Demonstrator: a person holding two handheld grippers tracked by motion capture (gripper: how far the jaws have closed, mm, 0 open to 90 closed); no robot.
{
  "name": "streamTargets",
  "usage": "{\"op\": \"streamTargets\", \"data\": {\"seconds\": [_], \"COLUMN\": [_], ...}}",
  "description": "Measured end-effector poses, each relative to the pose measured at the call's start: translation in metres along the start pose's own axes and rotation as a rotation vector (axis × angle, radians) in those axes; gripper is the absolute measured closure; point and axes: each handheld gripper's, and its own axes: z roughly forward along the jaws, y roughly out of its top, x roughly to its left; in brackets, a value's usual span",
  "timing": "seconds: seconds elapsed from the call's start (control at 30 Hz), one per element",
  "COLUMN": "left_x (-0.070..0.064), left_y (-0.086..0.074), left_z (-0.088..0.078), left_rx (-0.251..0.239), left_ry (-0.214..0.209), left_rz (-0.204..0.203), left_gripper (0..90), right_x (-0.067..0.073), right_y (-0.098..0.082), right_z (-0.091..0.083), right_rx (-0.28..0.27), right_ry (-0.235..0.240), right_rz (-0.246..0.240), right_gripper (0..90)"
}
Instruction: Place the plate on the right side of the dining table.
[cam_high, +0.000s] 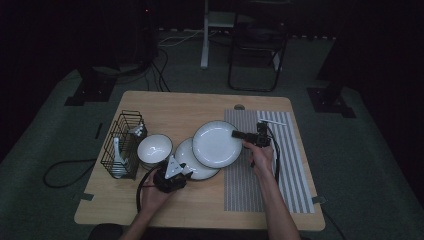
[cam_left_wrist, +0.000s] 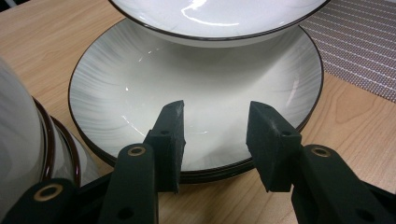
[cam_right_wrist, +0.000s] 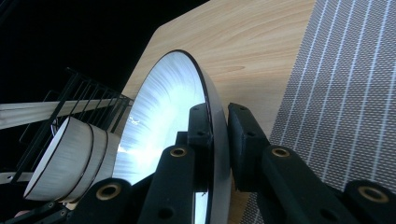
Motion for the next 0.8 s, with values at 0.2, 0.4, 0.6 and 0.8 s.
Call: {"op": "streamTargets", "data": {"seconds": [0.2,0.4,0.6,0.8], "left_x": [0.000,0.000,0.000,0.000], "left_y": [0.000,0.000,0.000,0.000], "left_z": [0.000,-0.001,0.000,0.000], "left_rx": [-0.001,-0.001,-0.004,-0.003], "left_ry": [0.001,-0.002,-0.003,-0.006], "left_rz": [0.000,-0.004,-0.006,-0.008], "left_gripper": [57.5,57.5,57.5,57.4], "right_x": [-0.002,-0.003,-0.006,-0.008], "right_y": [0.002,0.004,0.006,0.008], "right_z": [-0.006,-0.009,-0.015,-0.021], "right_rx": [-0.008,-0.015,-0.032,-0.046], "right_ry": [-0.007,-0.013,-0.014,-0.021], "right_rz": [0.000,-0.002,0.005,0.012], "right_gripper": [79.9,79.8,79.8,79.9]}}
